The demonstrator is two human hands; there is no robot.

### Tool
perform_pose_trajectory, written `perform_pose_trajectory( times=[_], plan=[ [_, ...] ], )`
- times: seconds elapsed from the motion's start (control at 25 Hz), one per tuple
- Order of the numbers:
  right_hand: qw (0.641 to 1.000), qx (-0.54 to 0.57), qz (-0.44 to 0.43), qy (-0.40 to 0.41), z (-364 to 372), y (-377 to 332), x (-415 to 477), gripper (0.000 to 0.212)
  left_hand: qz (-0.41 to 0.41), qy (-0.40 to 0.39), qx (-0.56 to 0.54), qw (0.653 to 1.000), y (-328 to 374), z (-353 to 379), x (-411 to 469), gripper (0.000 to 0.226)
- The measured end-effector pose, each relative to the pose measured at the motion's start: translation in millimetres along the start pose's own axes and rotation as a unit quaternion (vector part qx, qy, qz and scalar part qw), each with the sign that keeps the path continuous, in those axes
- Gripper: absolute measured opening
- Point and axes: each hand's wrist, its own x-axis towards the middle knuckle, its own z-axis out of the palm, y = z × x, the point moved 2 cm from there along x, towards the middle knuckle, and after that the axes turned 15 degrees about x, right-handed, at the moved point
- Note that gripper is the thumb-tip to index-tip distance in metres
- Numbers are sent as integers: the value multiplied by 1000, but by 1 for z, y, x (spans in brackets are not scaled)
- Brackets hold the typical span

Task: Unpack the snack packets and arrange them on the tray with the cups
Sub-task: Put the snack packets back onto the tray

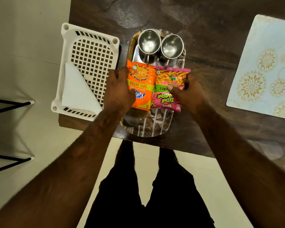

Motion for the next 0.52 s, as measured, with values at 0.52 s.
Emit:
perform_pose_trajectory(
  times=[0.52],
  plan=[
    [994, -27, -65, 87, -7, -15, -6, 26, -12, 53, -38, 998, -10, -8, 7, 55]
  ],
)
